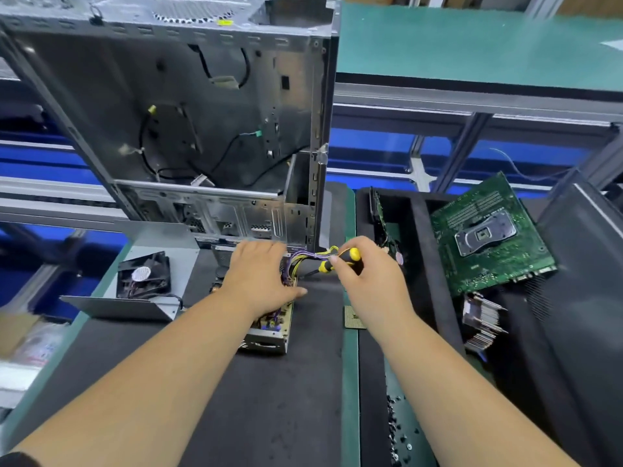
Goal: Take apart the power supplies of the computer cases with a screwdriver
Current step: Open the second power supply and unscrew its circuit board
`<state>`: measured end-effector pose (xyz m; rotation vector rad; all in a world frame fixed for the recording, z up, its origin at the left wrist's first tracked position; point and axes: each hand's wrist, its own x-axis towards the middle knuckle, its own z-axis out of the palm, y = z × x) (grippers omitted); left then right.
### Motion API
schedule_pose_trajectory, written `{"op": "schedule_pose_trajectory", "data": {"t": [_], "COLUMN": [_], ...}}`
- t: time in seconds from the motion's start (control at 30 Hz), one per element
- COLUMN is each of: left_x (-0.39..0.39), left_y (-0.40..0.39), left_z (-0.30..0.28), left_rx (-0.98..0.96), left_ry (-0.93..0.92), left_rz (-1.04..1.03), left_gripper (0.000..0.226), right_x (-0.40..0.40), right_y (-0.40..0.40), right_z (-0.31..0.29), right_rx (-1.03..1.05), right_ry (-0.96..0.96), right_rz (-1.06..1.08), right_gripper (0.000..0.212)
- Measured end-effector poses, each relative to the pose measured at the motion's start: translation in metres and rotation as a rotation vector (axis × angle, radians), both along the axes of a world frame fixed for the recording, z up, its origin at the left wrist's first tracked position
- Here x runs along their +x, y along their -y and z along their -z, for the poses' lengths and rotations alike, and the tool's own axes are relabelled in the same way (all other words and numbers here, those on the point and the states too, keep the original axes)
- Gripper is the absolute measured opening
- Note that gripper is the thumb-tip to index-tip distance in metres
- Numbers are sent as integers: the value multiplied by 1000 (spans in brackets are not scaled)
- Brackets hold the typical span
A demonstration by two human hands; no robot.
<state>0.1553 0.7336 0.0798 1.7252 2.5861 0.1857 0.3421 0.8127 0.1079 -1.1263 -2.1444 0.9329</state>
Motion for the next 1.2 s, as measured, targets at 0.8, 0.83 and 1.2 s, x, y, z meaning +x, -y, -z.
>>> {"op": "schedule_pose_trajectory", "data": {"t": [0.8, 0.83, 1.2], "left_x": [1, 1, 0], "left_y": [3, 3, 2], "left_z": [25, 25, 24], "left_rx": [75, 73, 66], "left_ry": [37, 34, 30], "left_rz": [105, 103, 105], "left_gripper": [49, 48, 47], "right_x": [-8, -8, -9], "right_y": [-5, -5, -3], "right_z": [16, 15, 11], "right_rx": [51, 50, 72], "right_ry": [109, 115, 130], "right_rz": [-124, -127, -151], "right_gripper": [9, 9, 10]}}
